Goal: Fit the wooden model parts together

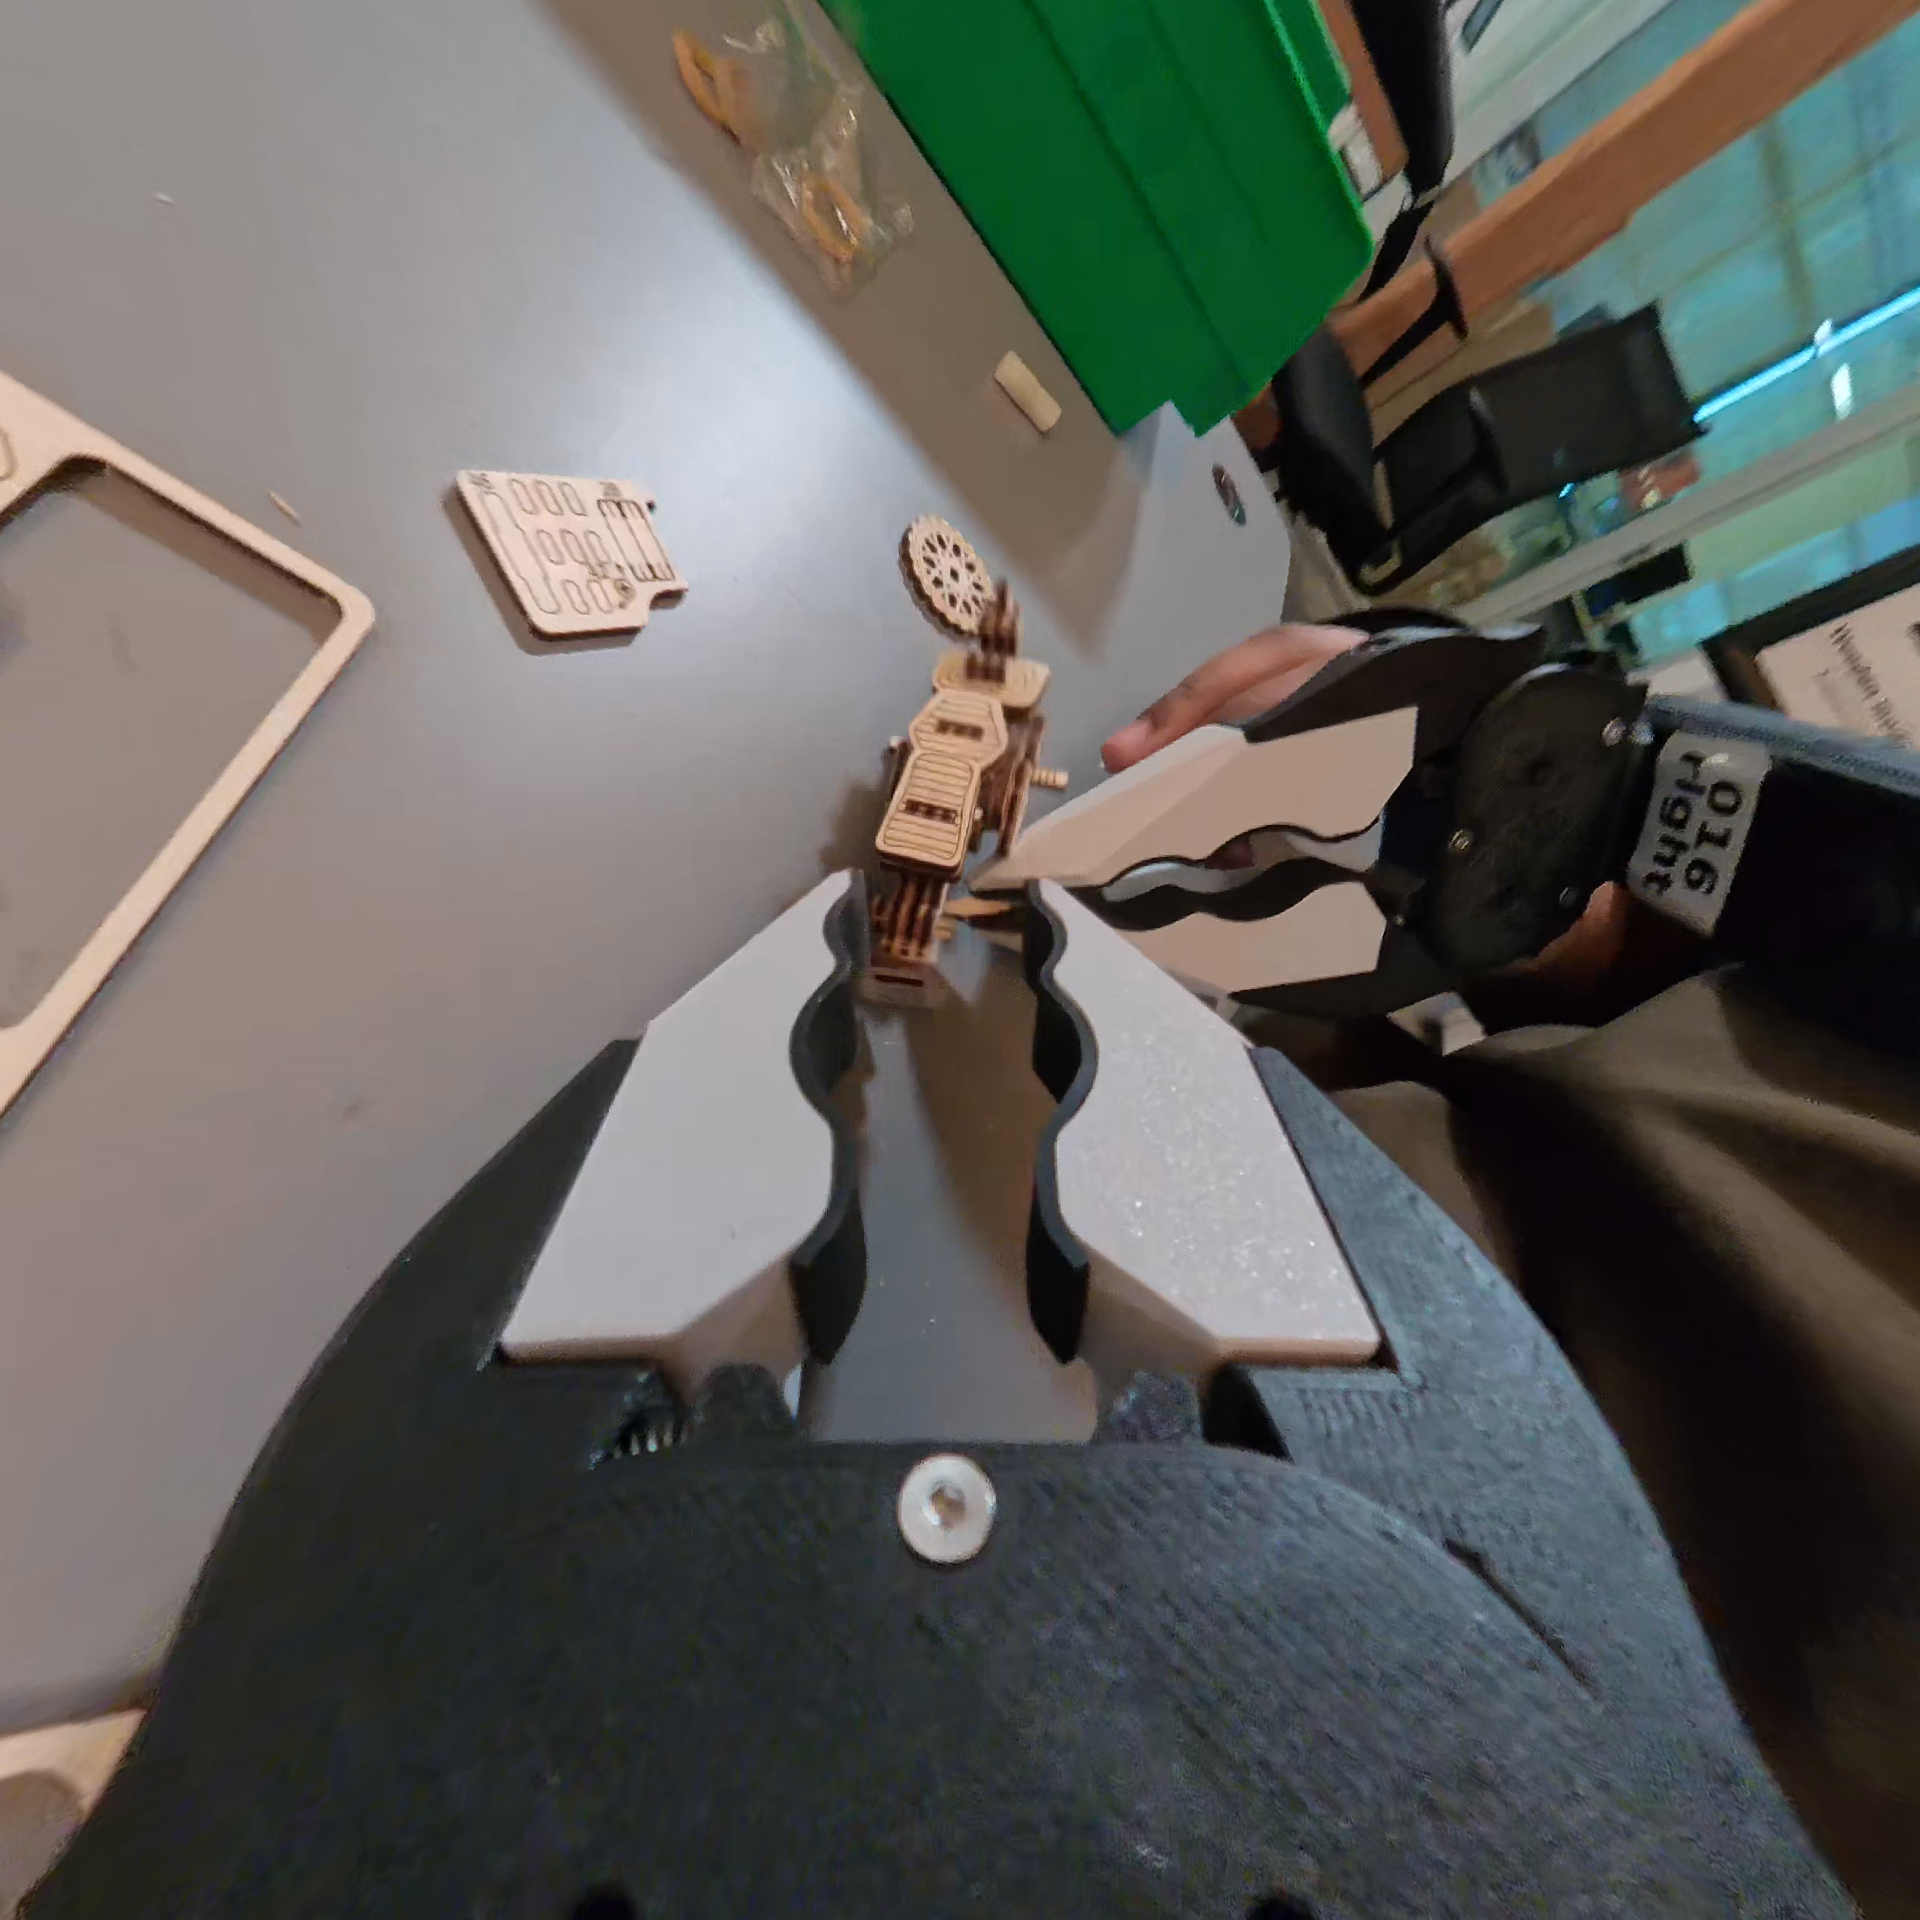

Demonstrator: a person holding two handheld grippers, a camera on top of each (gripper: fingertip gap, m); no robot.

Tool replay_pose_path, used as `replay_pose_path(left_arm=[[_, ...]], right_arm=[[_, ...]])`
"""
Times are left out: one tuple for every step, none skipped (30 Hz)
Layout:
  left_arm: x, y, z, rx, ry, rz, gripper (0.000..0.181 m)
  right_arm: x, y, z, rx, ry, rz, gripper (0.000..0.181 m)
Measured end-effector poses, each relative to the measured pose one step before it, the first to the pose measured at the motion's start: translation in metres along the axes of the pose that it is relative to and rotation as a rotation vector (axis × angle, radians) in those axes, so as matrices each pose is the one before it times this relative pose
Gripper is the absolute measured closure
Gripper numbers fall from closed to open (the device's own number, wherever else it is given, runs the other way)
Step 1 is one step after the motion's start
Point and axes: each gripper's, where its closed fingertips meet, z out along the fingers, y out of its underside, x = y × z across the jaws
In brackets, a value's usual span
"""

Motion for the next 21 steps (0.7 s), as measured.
replay_pose_path(left_arm=[[-0.00127, -0.00307, -0.00256, 0.0195, 0.0063, -0.0228, 0.149], [-0.00117, -0.00334, -0.00286, 0.0209, 0.0064, -0.0196, 0.146], [-0.00092, -0.00366, -0.00305, 0.0225, 0.009, -0.0188, 0.144], [-0.00038, -0.00361, -0.00299, 0.0216, 0.0119, -0.018, 0.144], [0.00003, -0.00305, -0.0027, 0.0165, 0.0121, -0.0127, 0.144], [-0.00125, -0.00188, -0.00201, 0.009, -0.0004, -0.0053, 0.144], [-0.00292, -0.00054, -0.00144, 0.0014, -0.0151, 0.0047, 0.144], [-0.0031, 0.00124, -0.00036, -0.008, -0.0213, 0.016, 0.144], [-0.00237, 0.0029, 0.00075, -0.0173, -0.0203, 0.0222, 0.145], [-0.00065, 0.00364, 0.0016, -0.0224, -0.0139, 0.0234, 0.148], [0.00175, 0.00231, 0.00188, -0.0146, -0.0032, 0.0236, 0.149], [0.00222, 0.00147, 0.00226, -0.0083, -0.0017, 0.0217, 0.149], [0.00125, 0.0013, 0.00236, -0.0079, -0.0066, 0.0184, 0.149], [0.00149, 0.00122, 0.00211, -0.0072, -0.0043, 0.0185, 0.15], [0.0018, 0.00156, 0.00178, -0.0093, -0.0011, 0.0165, 0.15], [0.00149, 0.00159, 0.00144, -0.0105, -0.0004, 0.0145, 0.151], [0.00122, 0.0015, 0.0009, -0.0094, 0.0, 0.0148, 0.153], [0.00079, 0.00149, 0.00055, -0.0089, -0.0004, 0.013, 0.154], [0.00048, 0.00104, 0.00026, -0.0065, -0.0003, 0.0092, 0.156], [0.00059, 0.00052, 0.00002, -0.0029, 0.0024, 0.0052, 0.156], [0.00038, 0.0002, -0.00009, -0.0009, 0.0031, 0.0017, 0.156]], right_arm=[[0.00023, -0.00117, -0.00029, 0.0059, -0.0029, 0.0084, 0.178], [0.00057, -0.00113, -0.00064, 0.0071, -0.0017, 0.0091, 0.178], [0.00047, -0.00114, -0.00075, 0.0083, -0.0037, 0.0134, 0.178], [0.00032, -0.00107, -0.00091, 0.0085, -0.0071, 0.0188, 0.178], [0.00053, -0.0006, -0.00086, 0.0061, -0.0071, 0.0212, 0.179], [0.00072, -0.00007, -0.00067, 0.0032, -0.0062, 0.0189, 0.178], [0.00141, 0.00004, -0.00059, 0.0019, -0.0013, 0.0148, 0.178], [0.00205, 0.00058, -0.00064, -0.0003, 0.0048, 0.0086, 0.178], [0.00222, 0.00113, -0.00033, -0.0034, 0.0068, 0.0022, 0.178], [0.00191, 0.00155, -0.00017, -0.0047, 0.0064, -0.001, 0.178], [0.00117, 0.00142, 0.0, -0.0044, 0.0027, -0.0014, 0.179], [0.00047, 0.00132, 0.00018, -0.0049, 0.0002, -0.0003, 0.179], [0.00057, 0.00109, 0.00019, -0.005, 0.002, -0.0008, 0.179], [0.00073, 0.00088, 0.00006, -0.0044, 0.0038, -0.0027, 0.179], [0.00034, 0.00032, -0.00008, -0.0024, 0.0019, -0.0031, 0.178], [-0.00029, 0.00024, -0.00012, -0.0008, -0.0023, -0.002, 0.178], [-0.00098, 0.00022, -0.00006, -0.0003, -0.006, -0.0015, 0.178], [-0.00156, 0.00003, 0.00005, -0.0007, -0.009, -0.0025, 0.178], [-0.00183, -0.00005, 0.00009, -0.0005, -0.0092, -0.0038, 0.178], [-0.00171, -0.00038, 0.00008, 0.0004, -0.0071, -0.0046, 0.178], [-0.0016, -0.00053, 0.00015, 0.0002, -0.0049, -0.0048, 0.178]])
